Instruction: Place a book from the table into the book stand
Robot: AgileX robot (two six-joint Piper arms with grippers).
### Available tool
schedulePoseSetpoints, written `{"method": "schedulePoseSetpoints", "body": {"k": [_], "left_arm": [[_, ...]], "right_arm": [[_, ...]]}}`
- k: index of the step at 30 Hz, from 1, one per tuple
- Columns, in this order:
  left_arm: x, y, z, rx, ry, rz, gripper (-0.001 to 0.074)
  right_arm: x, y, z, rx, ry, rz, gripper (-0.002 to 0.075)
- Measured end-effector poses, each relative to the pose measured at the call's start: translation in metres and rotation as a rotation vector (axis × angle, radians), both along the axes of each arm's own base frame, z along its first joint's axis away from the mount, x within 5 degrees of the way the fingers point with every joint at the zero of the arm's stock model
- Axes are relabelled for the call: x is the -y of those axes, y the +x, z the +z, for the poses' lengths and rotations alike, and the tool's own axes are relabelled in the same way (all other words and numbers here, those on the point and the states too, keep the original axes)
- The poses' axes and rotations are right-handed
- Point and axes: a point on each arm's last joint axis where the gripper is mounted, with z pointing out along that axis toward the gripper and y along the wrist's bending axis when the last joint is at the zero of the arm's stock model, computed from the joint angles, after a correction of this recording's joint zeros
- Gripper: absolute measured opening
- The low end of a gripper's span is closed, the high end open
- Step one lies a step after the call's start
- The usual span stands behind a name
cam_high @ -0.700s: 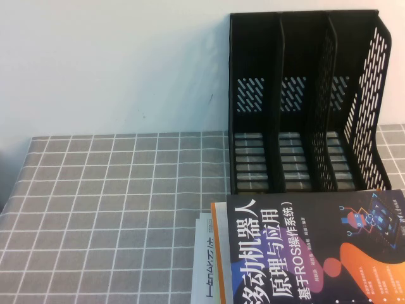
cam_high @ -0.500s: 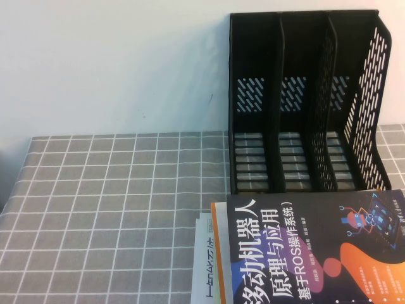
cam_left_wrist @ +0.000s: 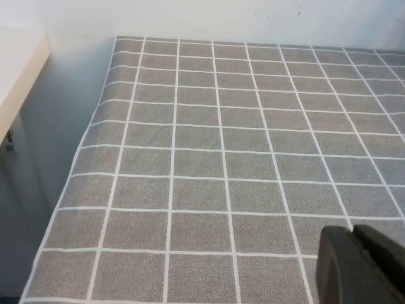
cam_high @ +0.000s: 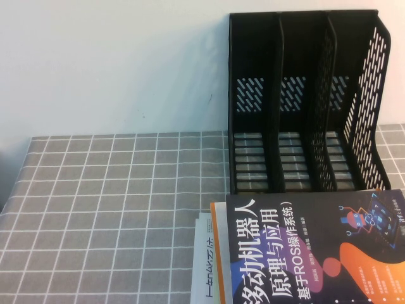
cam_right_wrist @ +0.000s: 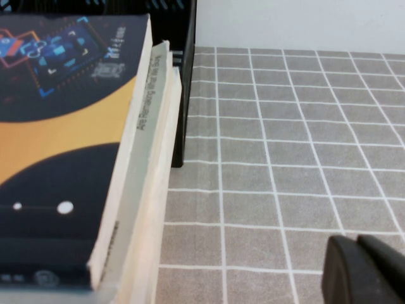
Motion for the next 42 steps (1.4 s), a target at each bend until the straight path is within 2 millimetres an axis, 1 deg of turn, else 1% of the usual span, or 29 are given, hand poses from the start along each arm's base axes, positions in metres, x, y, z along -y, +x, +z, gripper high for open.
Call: {"method": "schedulePoseSetpoints", "body": {"k": [23, 27, 29, 31, 37, 42], "left_arm": [[0.0, 0.0, 0.0, 0.004, 0.035, -0.01, -0.0003], [0.0, 0.001, 0.002, 0.047, 0.034, -0.01, -0.0003], [0.0, 0.003, 0.006, 0.102, 0.032, -0.009, -0.0003], [0.0, 0.004, 0.015, 0.211, 0.024, -0.005, -0.0003], [0.0, 0.001, 0.048, 0.571, -0.002, 0.005, -0.0003], [-0.001, -0.01, 0.071, 0.846, -0.022, 0.013, -0.0003]], "right_arm": [[0.0, 0.0, 0.0, 0.0, 0.0, 0.0, -0.0003], [0.0, 0.0, 0.001, 0.009, 0.0, -0.001, -0.0003], [0.0, 0.001, 0.002, 0.041, -0.007, -0.002, -0.0003], [0.001, 0.003, 0.009, 0.117, -0.024, -0.004, -0.0003], [0.004, 0.005, 0.041, 0.47, -0.082, -0.031, -0.0003], [0.005, 0.0, 0.059, 0.674, -0.093, -0.054, -0.0003]]}}
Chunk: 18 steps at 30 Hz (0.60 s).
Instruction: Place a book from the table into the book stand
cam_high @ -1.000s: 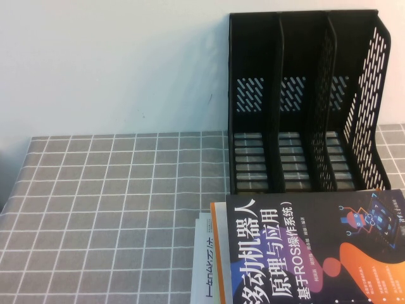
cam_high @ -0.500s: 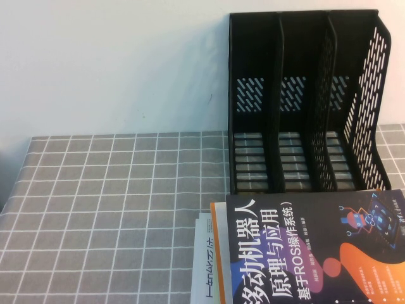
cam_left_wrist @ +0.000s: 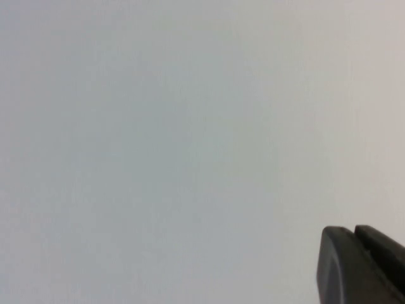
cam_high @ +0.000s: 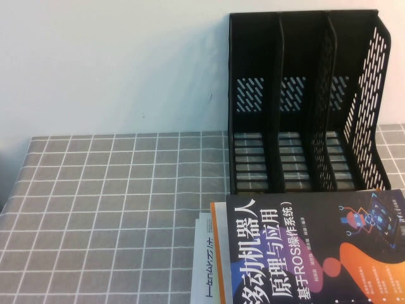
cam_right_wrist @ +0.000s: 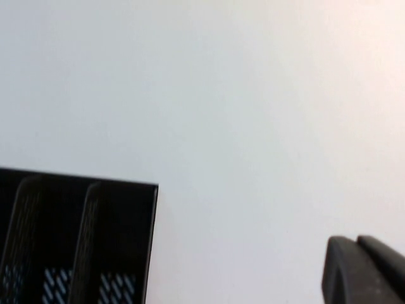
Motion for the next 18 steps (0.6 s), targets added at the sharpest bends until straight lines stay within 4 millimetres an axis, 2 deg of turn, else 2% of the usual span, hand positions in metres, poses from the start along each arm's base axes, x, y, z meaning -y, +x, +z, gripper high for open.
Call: {"method": "schedulePoseSetpoints", "body": {"k": [7, 12, 15, 18], "left_arm": [[-0.001, -0.013, 0.016, 0.222, -0.023, -0.003, -0.0003], [-0.003, -0.014, 0.018, 0.25, -0.058, -0.011, -0.0003], [-0.001, -0.008, 0.018, 0.128, -0.05, -0.02, -0.0003], [0.0, -0.008, 0.036, -0.049, -0.019, -0.018, -0.0003]], "right_arm": [[0.001, -0.004, 0.01, 0.116, 0.025, 0.002, -0.0003], [0.001, -0.006, 0.013, 0.162, 0.033, 0.004, -0.0003], [0.001, -0.006, 0.014, 0.165, 0.028, 0.004, -0.0003], [-0.002, -0.007, 0.023, 0.122, -0.021, 0.008, -0.0003]]}}
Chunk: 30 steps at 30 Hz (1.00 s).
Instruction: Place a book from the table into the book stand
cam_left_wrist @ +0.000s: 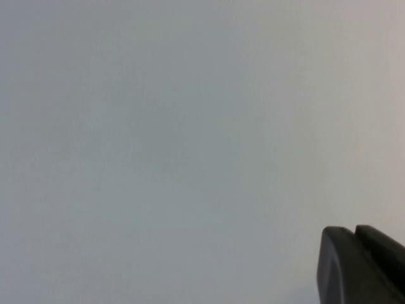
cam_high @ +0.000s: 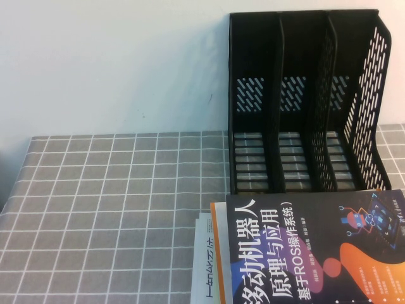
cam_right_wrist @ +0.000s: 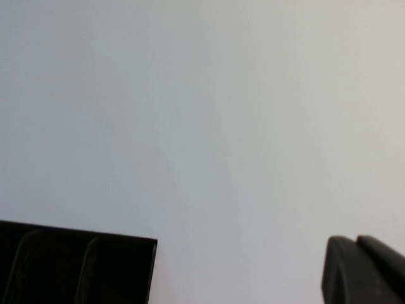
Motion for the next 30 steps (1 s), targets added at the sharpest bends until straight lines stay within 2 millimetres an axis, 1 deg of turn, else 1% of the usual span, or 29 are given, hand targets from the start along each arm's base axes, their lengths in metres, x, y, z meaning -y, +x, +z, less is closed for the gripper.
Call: {"method": "schedulePoseSetpoints", "body": {"k": [2, 3, 5, 8, 12, 14, 16, 20, 24, 26, 30], "left_arm": [[0.0, -0.006, 0.017, -0.096, 0.008, 0.001, -0.0003], [-0.001, -0.011, 0.026, -0.113, 0.006, -0.001, -0.0003], [-0.001, -0.015, 0.038, -0.186, -0.007, -0.011, -0.0003], [0.002, -0.007, 0.042, -0.36, -0.068, -0.059, -0.0003], [0.014, 0.013, 0.031, -0.66, -0.241, -0.211, -0.0003], [0.025, 0.026, 0.023, -0.82, -0.321, -0.309, -0.0003], [0.035, 0.037, 0.016, -0.943, -0.361, -0.402, -0.0003], [0.054, 0.055, 0.01, -1.085, -0.352, -0.61, -0.0003], [0.067, 0.069, 0.01, -1.126, -0.387, -0.787, -0.0003], [0.072, 0.075, 0.01, -1.132, -0.412, -0.857, -0.0003], [0.077, 0.081, 0.01, -1.142, -0.441, -0.941, -0.0003]], "right_arm": [[-0.001, -0.003, 0.014, -0.052, -0.03, -0.003, -0.0003], [-0.001, -0.004, 0.021, -0.092, -0.033, -0.004, -0.0003], [-0.001, -0.009, 0.032, -0.186, -0.024, -0.007, -0.0003], [0.0, -0.01, 0.042, -0.381, 0.003, -0.005, -0.0003], [-0.002, 0.003, 0.044, -0.675, 0.076, 0.033, -0.0003], [-0.005, 0.017, 0.041, -0.819, 0.129, 0.067, -0.0003], [-0.008, 0.032, 0.036, -0.934, 0.169, 0.102, -0.0003], [-0.015, 0.068, 0.024, -1.132, 0.222, 0.199, -0.0003], [-0.022, 0.096, 0.013, -1.254, 0.24, 0.289, -0.0003], [-0.024, 0.108, 0.003, -1.315, 0.251, 0.324, -0.0003], [-0.028, 0.126, -0.016, -1.408, 0.281, 0.381, -0.0003]]}}
